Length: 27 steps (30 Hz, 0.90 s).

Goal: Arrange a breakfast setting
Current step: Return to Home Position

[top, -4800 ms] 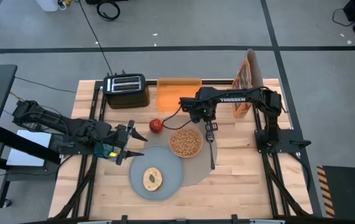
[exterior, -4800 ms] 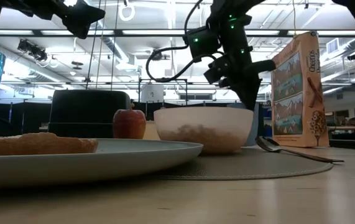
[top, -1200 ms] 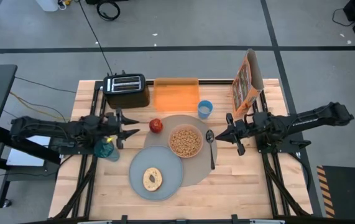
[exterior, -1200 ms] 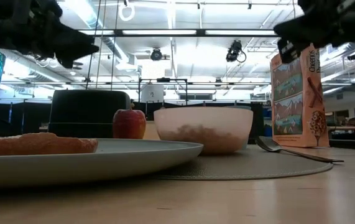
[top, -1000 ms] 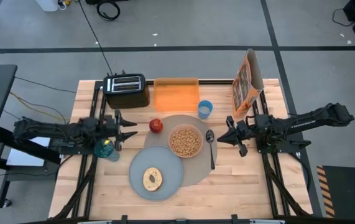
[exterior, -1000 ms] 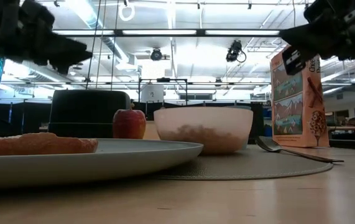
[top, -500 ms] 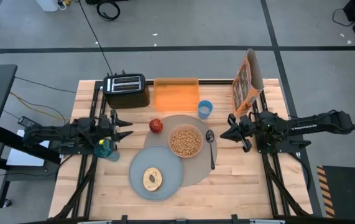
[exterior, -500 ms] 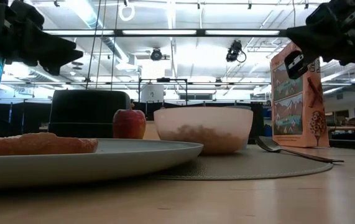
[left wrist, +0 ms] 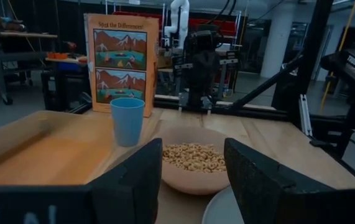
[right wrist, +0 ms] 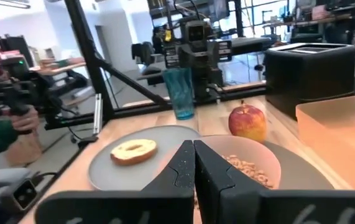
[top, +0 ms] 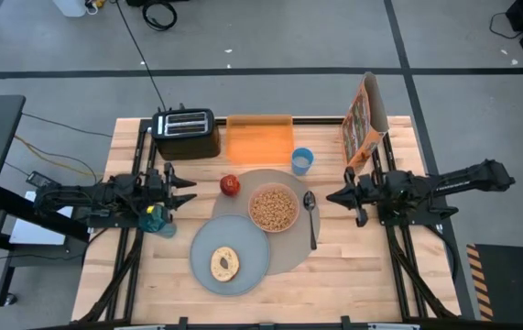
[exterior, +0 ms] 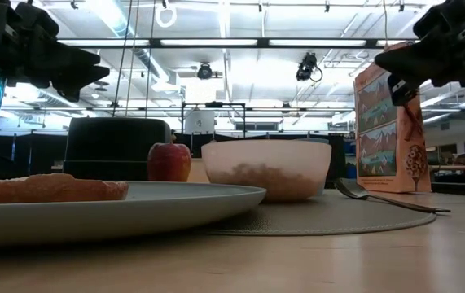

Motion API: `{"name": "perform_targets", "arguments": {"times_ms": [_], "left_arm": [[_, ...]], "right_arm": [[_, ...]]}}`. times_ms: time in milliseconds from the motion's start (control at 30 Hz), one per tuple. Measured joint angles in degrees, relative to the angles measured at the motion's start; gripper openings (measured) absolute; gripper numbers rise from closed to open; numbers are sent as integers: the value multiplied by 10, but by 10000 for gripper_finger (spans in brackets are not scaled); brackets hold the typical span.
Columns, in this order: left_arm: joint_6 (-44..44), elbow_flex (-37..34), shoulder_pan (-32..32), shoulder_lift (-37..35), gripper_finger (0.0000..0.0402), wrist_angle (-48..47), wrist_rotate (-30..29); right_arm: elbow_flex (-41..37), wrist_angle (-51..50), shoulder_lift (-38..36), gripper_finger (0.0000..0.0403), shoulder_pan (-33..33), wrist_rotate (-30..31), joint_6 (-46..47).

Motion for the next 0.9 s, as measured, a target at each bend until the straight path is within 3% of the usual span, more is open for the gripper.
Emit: {"name": "perform_targets", "arguments": {"times_ms": [133,300,467,900], "left_arm": [[-2,0,1,0,180,0,0],[-23,0,0,1,180,-1,0],[-30,0,0,1,180,-3,3],[-9,-1,0,1,180,-1,4]], "right_arm": [[0,-47,-54,4,-37,-53,12],[0,-112,-136,4,-81,-76,14],[-12,-165,-200,4,-59,-4,-45],[15,-232,-211,9,-43,-7,-42]]}}
